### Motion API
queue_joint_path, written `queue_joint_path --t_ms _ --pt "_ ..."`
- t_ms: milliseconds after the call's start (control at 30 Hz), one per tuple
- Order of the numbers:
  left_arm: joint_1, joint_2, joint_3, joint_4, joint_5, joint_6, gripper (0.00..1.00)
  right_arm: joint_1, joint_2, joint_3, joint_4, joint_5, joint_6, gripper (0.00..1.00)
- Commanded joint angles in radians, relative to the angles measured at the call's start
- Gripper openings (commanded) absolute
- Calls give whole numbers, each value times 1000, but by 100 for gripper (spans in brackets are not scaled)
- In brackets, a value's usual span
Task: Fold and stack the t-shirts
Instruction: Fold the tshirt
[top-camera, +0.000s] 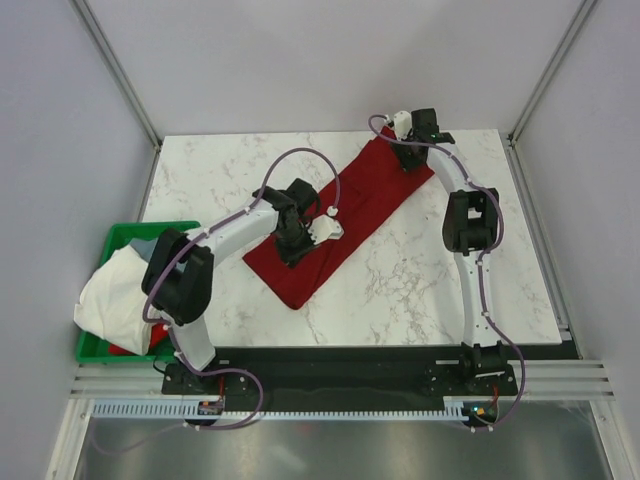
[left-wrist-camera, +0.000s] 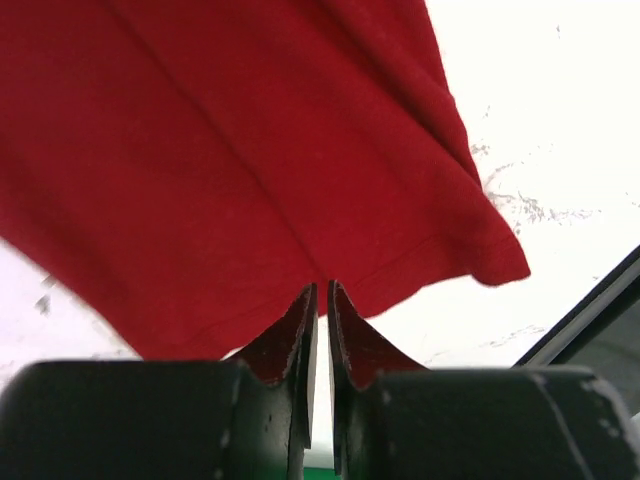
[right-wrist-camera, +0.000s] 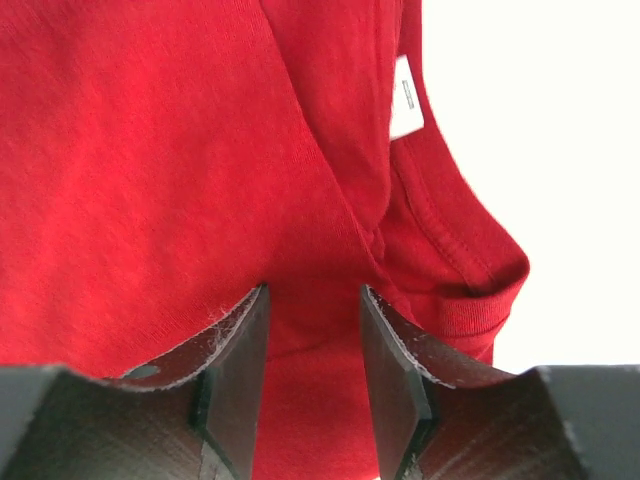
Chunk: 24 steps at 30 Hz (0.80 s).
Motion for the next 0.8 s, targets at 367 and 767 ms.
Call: queue_joint_path --t_ms 367,767 --pt "-28 -59 -94 39 13 7 6 -22 -437 -415 135 -77 143 50" --pt "-31 79 -202 163 4 27 6 -21 -322 -437 98 -111 182 48"
